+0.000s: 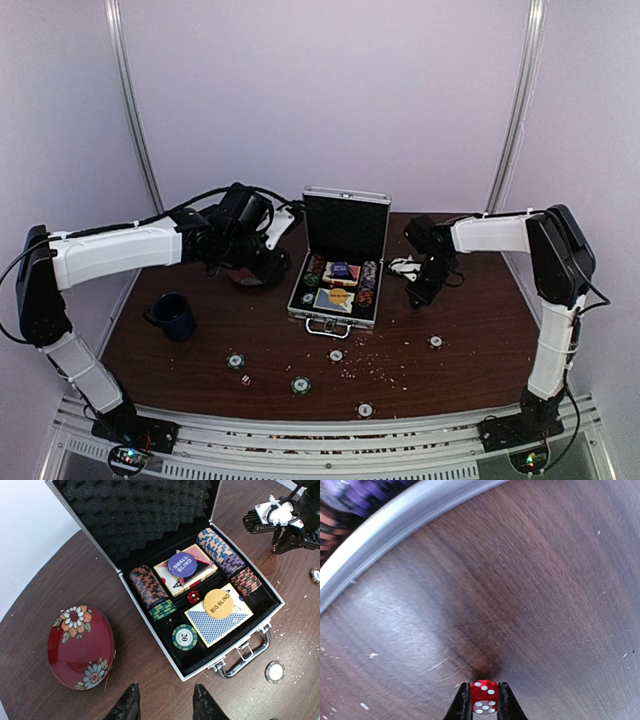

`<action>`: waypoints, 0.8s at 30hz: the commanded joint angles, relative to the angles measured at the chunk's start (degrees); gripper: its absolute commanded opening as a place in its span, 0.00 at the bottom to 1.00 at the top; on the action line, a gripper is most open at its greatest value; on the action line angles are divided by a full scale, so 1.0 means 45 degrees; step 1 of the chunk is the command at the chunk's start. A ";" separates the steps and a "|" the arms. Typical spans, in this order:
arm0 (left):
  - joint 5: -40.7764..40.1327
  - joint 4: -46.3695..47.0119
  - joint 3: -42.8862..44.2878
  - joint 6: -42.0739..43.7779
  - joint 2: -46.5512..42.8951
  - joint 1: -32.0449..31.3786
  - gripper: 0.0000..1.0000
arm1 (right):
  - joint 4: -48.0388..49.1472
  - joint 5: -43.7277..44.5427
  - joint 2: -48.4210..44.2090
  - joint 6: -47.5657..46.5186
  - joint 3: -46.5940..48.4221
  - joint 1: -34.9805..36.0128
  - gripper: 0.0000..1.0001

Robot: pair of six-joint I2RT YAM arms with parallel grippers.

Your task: Pack up texas hold em set

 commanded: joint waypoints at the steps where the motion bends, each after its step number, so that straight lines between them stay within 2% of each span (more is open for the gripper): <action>1: -0.0034 0.0479 -0.0086 -0.0072 -0.0216 0.0084 0.37 | -0.0754 -0.0911 -0.1022 -0.0303 0.0798 0.0155 0.09; 6: 0.0078 0.0602 -0.0121 -0.0143 -0.0345 0.0292 0.37 | -0.1043 -0.1697 -0.1694 -0.0867 0.1717 0.0951 0.09; 10: 0.0027 0.0606 -0.0120 -0.0149 -0.0409 0.0393 0.37 | -0.0866 -0.1619 -0.1293 -0.1044 0.2710 0.1579 0.09; 24: -0.0330 0.0639 -0.0158 -0.0246 -0.0743 0.0943 0.37 | -0.1268 -0.1335 0.3098 -0.0713 0.7489 0.2765 0.09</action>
